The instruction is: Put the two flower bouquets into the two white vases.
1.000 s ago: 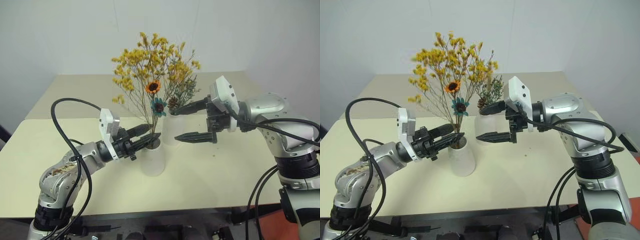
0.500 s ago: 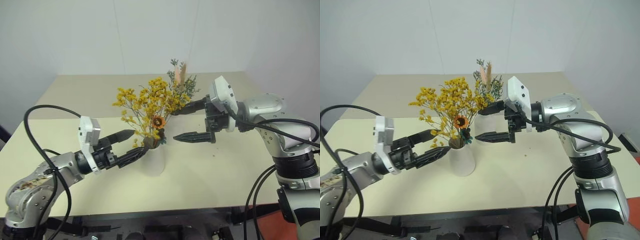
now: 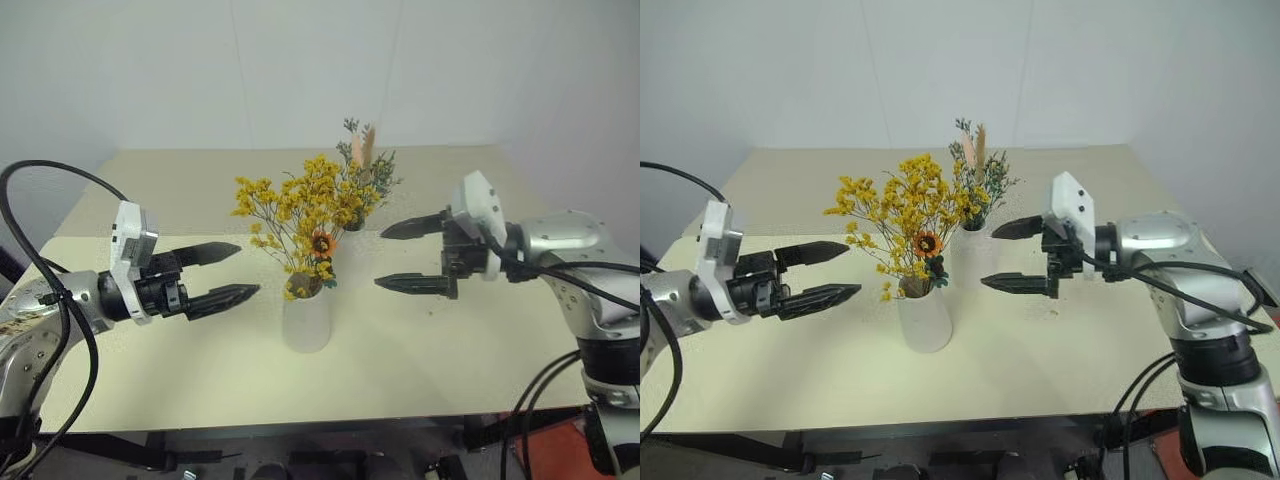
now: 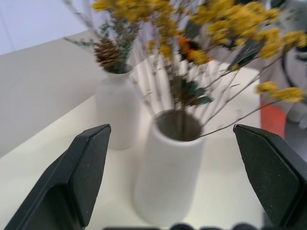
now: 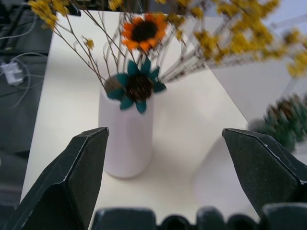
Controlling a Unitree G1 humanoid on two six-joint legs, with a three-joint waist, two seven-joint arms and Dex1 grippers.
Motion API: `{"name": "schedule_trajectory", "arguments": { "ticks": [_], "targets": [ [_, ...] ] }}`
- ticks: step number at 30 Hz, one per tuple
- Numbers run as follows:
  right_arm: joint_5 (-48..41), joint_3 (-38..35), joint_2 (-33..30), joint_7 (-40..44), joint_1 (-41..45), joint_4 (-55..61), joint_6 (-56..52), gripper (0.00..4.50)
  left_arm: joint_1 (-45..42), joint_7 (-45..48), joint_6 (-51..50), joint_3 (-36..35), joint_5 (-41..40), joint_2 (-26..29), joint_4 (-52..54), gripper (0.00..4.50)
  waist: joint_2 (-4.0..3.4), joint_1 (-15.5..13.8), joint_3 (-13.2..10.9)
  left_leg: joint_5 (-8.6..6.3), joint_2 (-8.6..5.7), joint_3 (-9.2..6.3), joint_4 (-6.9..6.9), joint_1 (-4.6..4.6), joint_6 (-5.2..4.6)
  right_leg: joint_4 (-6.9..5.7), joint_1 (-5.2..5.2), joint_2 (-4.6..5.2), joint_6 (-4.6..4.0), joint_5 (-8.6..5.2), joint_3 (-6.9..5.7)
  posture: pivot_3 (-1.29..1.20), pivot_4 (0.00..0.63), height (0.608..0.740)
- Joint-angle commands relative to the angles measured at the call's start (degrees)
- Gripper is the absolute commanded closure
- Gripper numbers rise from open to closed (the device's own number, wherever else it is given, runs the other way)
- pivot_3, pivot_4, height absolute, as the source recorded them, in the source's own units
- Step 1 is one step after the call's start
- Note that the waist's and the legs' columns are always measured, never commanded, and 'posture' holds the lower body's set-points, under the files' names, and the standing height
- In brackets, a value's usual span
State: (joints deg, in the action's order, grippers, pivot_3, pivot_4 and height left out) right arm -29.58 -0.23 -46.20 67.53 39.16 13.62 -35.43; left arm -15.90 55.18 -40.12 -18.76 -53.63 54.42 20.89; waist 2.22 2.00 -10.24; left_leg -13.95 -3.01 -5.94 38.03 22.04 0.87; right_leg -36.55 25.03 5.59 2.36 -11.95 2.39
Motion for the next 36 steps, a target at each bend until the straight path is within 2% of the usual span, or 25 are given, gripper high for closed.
{"name": "schedule_trajectory", "arguments": {
  "ticks": [1,5,10,16,23,29,36],
  "targets": [
    [-2.0,-5.0,-2.0,-2.3,-2.7,3.4,-1.3,0.00,-2.0,4.2,1.9,0.8,1.7,1.7,-0.4,0.02,0.00,0.1,0.0,0.00,0.00,0.00,0.00,0.00,0.00,0.00,0.01,0.00,0.00,0.00,0.00,0.00,0.150,0.740],
    [-0.3,-7.2,-4.3,-3.8,-7.7,3.5,0.9,0.00,-3.7,8.5,3.4,1.5,3.8,3.2,-1.6,0.02,0.00,0.2,0.0,0.00,0.03,0.02,0.00,-0.03,0.00,-0.03,0.00,-0.02,0.00,0.00,0.01,0.00,0.150,0.740],
    [-2.7,-10.4,-7.5,-2.6,-11.9,4.4,0.0,0.00,-5.0,12.2,4.9,1.6,5.0,3.9,-1.8,0.02,-0.02,0.3,0.0,0.00,0.06,0.06,0.00,-0.02,-0.01,-0.03,-0.01,-0.03,0.00,0.00,0.01,0.00,0.150,0.740],
    [-2.9,-11.7,-9.8,-2.0,-13.2,3.7,0.4,0.00,-5.3,14.1,5.3,2.2,6.7,4.5,-2.2,0.02,-0.03,0.3,0.0,0.00,0.10,0.10,0.00,-0.05,-0.01,-0.03,-0.03,-0.06,0.01,0.00,0.02,0.00,0.150,0.740],
    [-2.1,-15.9,-15.2,-0.3,-13.7,-0.6,2.8,0.00,-9.8,17.1,6.3,5.2,9.7,6.1,-4.4,0.02,-0.06,0.0,-0.1,-0.01,0.11,0.10,0.00,0.00,-0.01,0.04,-0.04,-0.08,0.01,-0.01,0.00,0.00,0.150,0.740],
    [-6.2,-19.3,-13.9,-3.8,-19.7,6.3,-1.0,0.00,-10.8,17.8,8.2,8.3,13.4,4.9,-6.3,0.02,-0.08,0.3,-0.1,-0.02,0.23,0.12,-0.02,-0.09,-0.04,0.15,-0.21,-0.18,0.00,0.01,-0.01,0.00,0.150,0.740],
    [-6.0,-18.1,-13.2,-6.3,-19.8,6.0,-0.7,0.00,-13.0,18.8,8.0,8.2,13.8,5.7,-8.0,0.02,-0.09,0.4,-0.1,-0.02,0.33,0.16,-0.02,-0.10,-0.04,0.30,-0.25,-0.28,-0.02,0.04,-0.01,0.00,0.150,0.740]
  ]
}}
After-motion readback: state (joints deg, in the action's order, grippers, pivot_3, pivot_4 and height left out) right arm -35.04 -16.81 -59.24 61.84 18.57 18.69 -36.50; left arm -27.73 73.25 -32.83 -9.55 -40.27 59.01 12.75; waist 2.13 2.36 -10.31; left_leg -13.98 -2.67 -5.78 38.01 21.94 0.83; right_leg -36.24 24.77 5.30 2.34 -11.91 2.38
